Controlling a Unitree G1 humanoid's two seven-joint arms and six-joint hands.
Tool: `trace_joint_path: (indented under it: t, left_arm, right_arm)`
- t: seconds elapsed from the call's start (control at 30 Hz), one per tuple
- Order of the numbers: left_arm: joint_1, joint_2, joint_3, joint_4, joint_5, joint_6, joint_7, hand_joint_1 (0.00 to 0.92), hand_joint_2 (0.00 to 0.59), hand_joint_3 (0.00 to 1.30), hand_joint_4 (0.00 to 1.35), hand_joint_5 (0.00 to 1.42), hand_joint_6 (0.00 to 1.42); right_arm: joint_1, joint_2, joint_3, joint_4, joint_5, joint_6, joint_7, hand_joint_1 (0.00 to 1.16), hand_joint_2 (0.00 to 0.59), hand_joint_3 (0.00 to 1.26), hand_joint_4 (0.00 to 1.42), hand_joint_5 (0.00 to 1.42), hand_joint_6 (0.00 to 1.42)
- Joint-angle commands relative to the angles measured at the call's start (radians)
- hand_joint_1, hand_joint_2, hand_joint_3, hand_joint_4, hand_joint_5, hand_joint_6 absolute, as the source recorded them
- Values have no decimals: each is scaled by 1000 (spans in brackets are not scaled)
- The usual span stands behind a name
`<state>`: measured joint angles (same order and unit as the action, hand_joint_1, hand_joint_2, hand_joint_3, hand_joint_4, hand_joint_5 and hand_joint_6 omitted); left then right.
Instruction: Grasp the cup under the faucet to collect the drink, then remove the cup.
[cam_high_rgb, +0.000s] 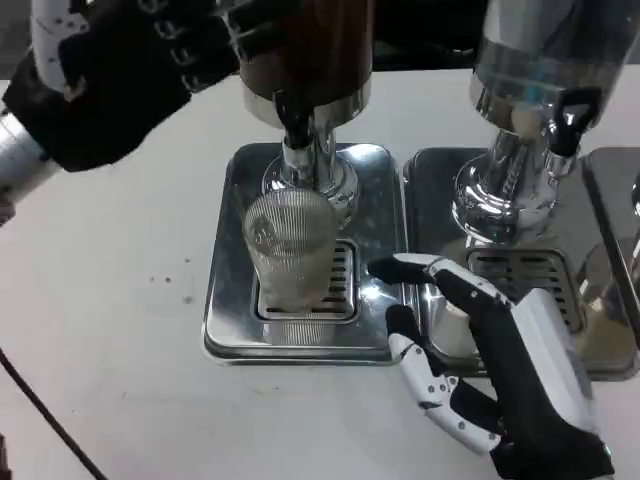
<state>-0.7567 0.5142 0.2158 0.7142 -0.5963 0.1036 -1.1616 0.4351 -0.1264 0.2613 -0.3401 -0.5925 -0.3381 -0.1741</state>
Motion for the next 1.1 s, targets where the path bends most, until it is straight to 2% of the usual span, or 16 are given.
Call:
trace_joint_path:
  t: [0.03, 0.47, 0.83, 1.1]
  left_arm:
    - [-46, -21, -24, 64, 63, -19, -44, 0, 103, 123, 1, 107, 92]
    - [-82, -45, -31, 167, 175, -144, -39, 0, 109, 101, 0, 39, 26]
    - [-61, -85, -58, 223, 260, -240, -17, 0, 103, 101, 0, 37, 11]
    - [-45, -95, -76, 250, 303, -320, -5, 0, 96, 101, 0, 45, 8]
  right_arm:
    - [-1, 6, 4, 16, 11, -18, -21, 451, 508, 420, 387, 329, 240]
    - [-3, 8, 1, 28, 11, -19, -38, 447, 507, 428, 399, 329, 213]
    - [-6, 3, 0, 35, 22, -22, -36, 438, 516, 441, 399, 329, 210]
    - [-17, -5, -6, 41, 36, -21, -28, 430, 517, 442, 399, 329, 224]
